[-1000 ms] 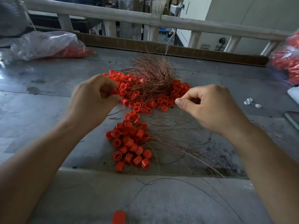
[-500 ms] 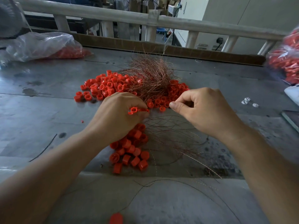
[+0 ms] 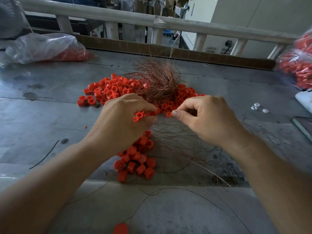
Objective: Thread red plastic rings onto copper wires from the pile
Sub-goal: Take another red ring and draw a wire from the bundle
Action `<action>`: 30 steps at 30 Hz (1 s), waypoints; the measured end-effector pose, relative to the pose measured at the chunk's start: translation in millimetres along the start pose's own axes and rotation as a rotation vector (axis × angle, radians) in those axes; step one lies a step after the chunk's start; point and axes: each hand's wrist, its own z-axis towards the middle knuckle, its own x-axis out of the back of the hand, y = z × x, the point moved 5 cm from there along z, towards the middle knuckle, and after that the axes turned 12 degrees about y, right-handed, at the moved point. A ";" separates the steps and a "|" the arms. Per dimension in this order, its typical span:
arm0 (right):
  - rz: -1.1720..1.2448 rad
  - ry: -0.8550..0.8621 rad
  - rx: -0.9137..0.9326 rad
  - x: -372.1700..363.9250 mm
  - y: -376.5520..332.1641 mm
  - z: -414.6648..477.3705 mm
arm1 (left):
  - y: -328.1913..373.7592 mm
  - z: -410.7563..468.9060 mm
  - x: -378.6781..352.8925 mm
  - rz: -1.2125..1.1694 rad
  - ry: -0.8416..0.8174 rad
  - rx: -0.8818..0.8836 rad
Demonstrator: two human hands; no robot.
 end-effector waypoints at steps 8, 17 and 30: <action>-0.015 0.130 -0.135 3.7 29.6 11.3 | -21.0 2.1 6.8 0.146 0.082 0.216; 0.043 0.212 -0.151 -9.1 53.0 25.0 | -19.2 -1.2 12.5 0.062 0.115 0.255; 0.005 0.057 0.176 -32.1 12.3 18.8 | -13.3 -0.2 15.2 0.077 0.102 0.222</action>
